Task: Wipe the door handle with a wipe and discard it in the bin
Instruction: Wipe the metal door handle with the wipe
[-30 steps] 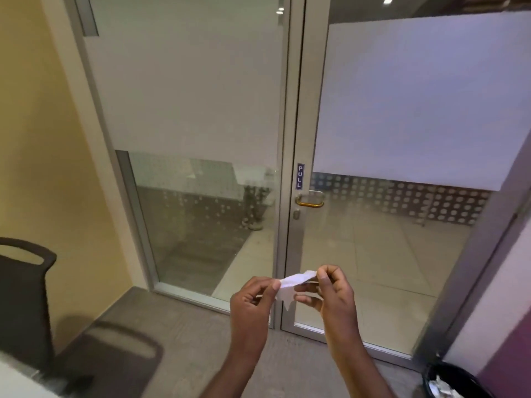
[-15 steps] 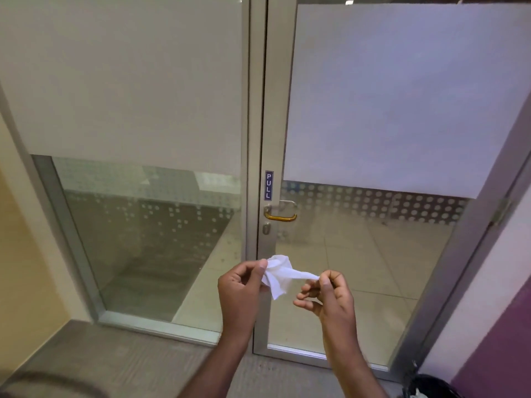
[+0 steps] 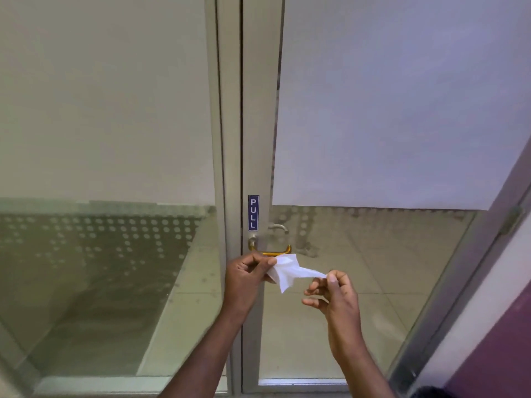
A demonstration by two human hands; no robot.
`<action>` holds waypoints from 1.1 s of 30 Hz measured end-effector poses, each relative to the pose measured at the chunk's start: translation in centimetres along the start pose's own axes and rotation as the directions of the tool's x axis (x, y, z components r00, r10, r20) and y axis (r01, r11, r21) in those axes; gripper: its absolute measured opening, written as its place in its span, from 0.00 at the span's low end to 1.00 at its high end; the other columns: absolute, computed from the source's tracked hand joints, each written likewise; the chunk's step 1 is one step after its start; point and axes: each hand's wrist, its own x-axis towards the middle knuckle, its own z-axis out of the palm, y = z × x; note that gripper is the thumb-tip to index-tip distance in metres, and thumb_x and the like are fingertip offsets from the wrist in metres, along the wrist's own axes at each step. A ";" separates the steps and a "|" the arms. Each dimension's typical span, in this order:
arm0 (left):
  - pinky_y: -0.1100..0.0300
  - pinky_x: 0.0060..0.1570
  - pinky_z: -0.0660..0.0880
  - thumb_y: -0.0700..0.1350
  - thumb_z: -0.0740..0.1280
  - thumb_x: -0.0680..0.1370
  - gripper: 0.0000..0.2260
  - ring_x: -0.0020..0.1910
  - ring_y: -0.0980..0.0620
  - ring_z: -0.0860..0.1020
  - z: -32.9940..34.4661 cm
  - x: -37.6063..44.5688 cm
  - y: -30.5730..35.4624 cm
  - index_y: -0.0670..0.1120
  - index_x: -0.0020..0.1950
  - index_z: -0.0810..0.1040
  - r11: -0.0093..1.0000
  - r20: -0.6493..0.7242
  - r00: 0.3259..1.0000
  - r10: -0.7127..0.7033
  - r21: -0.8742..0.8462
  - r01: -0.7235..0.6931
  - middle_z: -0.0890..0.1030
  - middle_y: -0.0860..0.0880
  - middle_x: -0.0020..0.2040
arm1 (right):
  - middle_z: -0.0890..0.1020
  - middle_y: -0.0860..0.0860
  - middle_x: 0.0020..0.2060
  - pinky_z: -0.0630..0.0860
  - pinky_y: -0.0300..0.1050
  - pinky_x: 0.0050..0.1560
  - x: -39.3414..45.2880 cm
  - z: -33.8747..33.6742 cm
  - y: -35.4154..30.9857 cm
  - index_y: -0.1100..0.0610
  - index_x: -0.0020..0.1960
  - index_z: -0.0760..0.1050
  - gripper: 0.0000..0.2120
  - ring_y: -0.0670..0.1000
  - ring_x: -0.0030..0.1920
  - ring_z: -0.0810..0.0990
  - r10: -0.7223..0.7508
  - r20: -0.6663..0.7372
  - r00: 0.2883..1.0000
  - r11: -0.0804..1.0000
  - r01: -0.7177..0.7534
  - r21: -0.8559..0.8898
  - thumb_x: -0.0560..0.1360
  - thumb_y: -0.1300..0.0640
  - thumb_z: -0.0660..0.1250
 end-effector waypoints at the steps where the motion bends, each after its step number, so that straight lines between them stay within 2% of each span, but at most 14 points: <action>1: 0.71 0.30 0.74 0.28 0.71 0.75 0.14 0.27 0.62 0.78 0.2 1.2 -0.7 0.42 0.33 0.80 1.000 0.000 1.000 -0.003 0.001 0.003 0.81 0.54 0.27 | 0.81 0.53 0.36 0.81 0.46 0.35 1.1 -0.1 0.4 0.50 0.45 0.72 0.10 0.51 0.37 0.81 -0.005 -0.012 1.000 1.000 0.005 -0.007 0.84 0.56 0.57; 6: 0.65 0.29 0.78 0.30 0.72 0.75 0.10 0.26 0.57 0.80 1.8 5.4 -4.3 0.37 0.34 0.81 0.997 -0.051 0.996 -0.074 0.007 0.074 0.81 0.51 0.26 | 0.81 0.50 0.33 0.79 0.43 0.33 6.9 -0.9 1.8 0.53 0.47 0.70 0.08 0.50 0.35 0.80 -0.024 -0.085 0.996 0.998 0.019 -0.057 0.84 0.58 0.56; 11: 0.63 0.29 0.80 0.31 0.72 0.75 0.07 0.26 0.55 0.80 3.4 7.9 -7.2 0.33 0.37 0.81 0.992 -0.116 0.987 -0.113 0.045 0.119 0.82 0.51 0.27 | 0.80 0.51 0.32 0.77 0.41 0.29 12.0 -1.8 3.5 0.54 0.48 0.69 0.09 0.48 0.32 0.79 -0.036 -0.074 0.997 0.996 0.030 -0.087 0.85 0.59 0.54; 14: 0.63 0.28 0.79 0.32 0.71 0.76 0.07 0.23 0.55 0.79 3.9 9.3 -8.5 0.34 0.38 0.81 0.989 -0.185 0.974 -0.132 0.046 0.142 0.81 0.51 0.26 | 0.78 0.55 0.33 0.75 0.40 0.27 14.9 -2.6 4.3 0.54 0.48 0.69 0.09 0.47 0.29 0.78 -0.004 -0.125 0.992 0.994 -0.010 -0.109 0.85 0.59 0.54; 17: 0.64 0.26 0.79 0.31 0.71 0.76 0.06 0.22 0.55 0.78 4.0 10.5 -9.5 0.35 0.39 0.81 0.982 -0.209 0.964 -0.162 0.058 0.178 0.81 0.51 0.26 | 0.77 0.53 0.30 0.74 0.41 0.25 16.6 -3.2 5.8 0.54 0.48 0.69 0.09 0.49 0.27 0.77 0.037 -0.156 0.987 0.987 -0.060 -0.149 0.85 0.59 0.54; 20: 0.64 0.24 0.77 0.32 0.72 0.76 0.08 0.21 0.56 0.77 4.3 11.6 -10.6 0.39 0.37 0.82 0.975 -0.246 0.951 -0.190 0.069 0.213 0.81 0.51 0.26 | 0.77 0.53 0.29 0.71 0.41 0.24 18.4 -3.3 7.5 0.55 0.48 0.70 0.08 0.51 0.26 0.75 0.168 -0.141 0.976 0.967 -0.191 -0.167 0.84 0.59 0.55; 22: 0.62 0.25 0.77 0.34 0.73 0.76 0.07 0.22 0.55 0.77 4.5 12.1 -11.5 0.39 0.38 0.83 0.967 -0.258 0.946 -0.199 0.108 0.232 0.81 0.49 0.28 | 0.75 0.53 0.29 0.67 0.40 0.24 19.7 -3.1 8.6 0.57 0.50 0.70 0.07 0.50 0.25 0.72 0.296 -0.151 0.943 0.939 -0.316 -0.135 0.84 0.61 0.55; 24: 0.61 0.27 0.76 0.37 0.75 0.75 0.06 0.23 0.54 0.76 4.4 12.5 -12.5 0.38 0.39 0.84 0.959 -0.263 0.945 -0.196 0.151 0.241 0.81 0.48 0.29 | 0.74 0.53 0.28 0.64 0.40 0.24 20.8 -2.7 9.4 0.59 0.51 0.70 0.06 0.49 0.24 0.70 0.358 -0.171 0.918 0.912 -0.383 -0.146 0.83 0.62 0.55; 28: 0.65 0.29 0.71 0.42 0.78 0.73 0.06 0.23 0.61 0.73 3.7 13.0 -14.3 0.43 0.37 0.85 0.927 -0.271 0.957 -0.107 0.320 0.195 0.78 0.58 0.24 | 0.73 0.53 0.27 0.60 0.38 0.24 23.1 -1.7 10.5 0.59 0.50 0.72 0.06 0.50 0.23 0.67 0.329 -0.224 0.917 0.888 -0.382 -0.257 0.82 0.62 0.57; 30: 0.63 0.31 0.69 0.42 0.78 0.73 0.07 0.26 0.62 0.73 2.9 13.0 -15.2 0.45 0.35 0.85 0.904 -0.265 0.962 -0.071 0.390 0.174 0.80 0.57 0.27 | 0.73 0.53 0.26 0.60 0.37 0.23 24.1 -1.1 11.1 0.59 0.49 0.73 0.06 0.49 0.22 0.67 0.311 -0.249 0.917 0.883 -0.376 -0.280 0.82 0.62 0.58; 33: 0.55 0.35 0.75 0.43 0.78 0.73 0.07 0.33 0.56 0.78 1.9 12.9 -16.4 0.46 0.36 0.84 0.865 -0.254 0.967 -0.035 0.477 0.156 0.81 0.51 0.34 | 0.77 0.54 0.27 0.62 0.39 0.23 24.5 -0.1 12.0 0.60 0.49 0.73 0.06 0.50 0.22 0.69 0.256 -0.252 0.933 0.893 -0.328 -0.308 0.82 0.61 0.59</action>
